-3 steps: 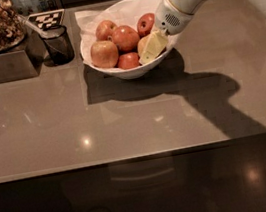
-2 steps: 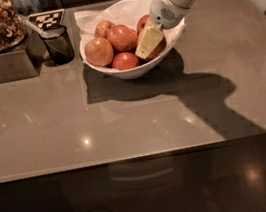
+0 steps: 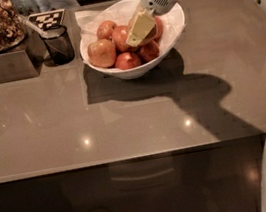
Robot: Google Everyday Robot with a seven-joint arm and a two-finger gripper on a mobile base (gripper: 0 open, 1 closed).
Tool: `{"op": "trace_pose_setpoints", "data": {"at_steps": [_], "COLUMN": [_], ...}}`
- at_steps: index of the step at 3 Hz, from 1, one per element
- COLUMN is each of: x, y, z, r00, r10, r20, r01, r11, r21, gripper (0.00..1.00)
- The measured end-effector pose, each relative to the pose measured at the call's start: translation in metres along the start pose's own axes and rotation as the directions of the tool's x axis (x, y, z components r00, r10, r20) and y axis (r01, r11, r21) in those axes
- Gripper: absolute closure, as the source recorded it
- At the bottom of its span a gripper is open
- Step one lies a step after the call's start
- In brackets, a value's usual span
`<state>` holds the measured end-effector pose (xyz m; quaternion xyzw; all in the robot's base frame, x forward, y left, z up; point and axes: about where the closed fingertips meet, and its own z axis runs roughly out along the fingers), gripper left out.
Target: Pick apple from white bowl
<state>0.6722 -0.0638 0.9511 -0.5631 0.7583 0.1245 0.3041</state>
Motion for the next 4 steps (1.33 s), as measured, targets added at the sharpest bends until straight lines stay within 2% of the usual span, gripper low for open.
{"op": "trace_pose_setpoints", "data": {"at_steps": [1,2,3,4], "x": [-0.008,-0.009,0.001,0.024], "y": [0.002,0.019,0.042,0.065], "z": [-0.017,-0.048,-0.085,-0.107], "r00": [0.996,0.983,0.964,0.946], "r10": [-0.023,-0.002,0.066,0.147], "r20": [0.082,0.182,0.259,0.29], "r01": [0.029,0.032,-0.004,-0.072], "r11": [0.9972,0.9856,0.9723,0.9646], "r21": [-0.069,-0.166,-0.234,-0.254], "gripper": [1.0,1.0,1.0,1.0]}}
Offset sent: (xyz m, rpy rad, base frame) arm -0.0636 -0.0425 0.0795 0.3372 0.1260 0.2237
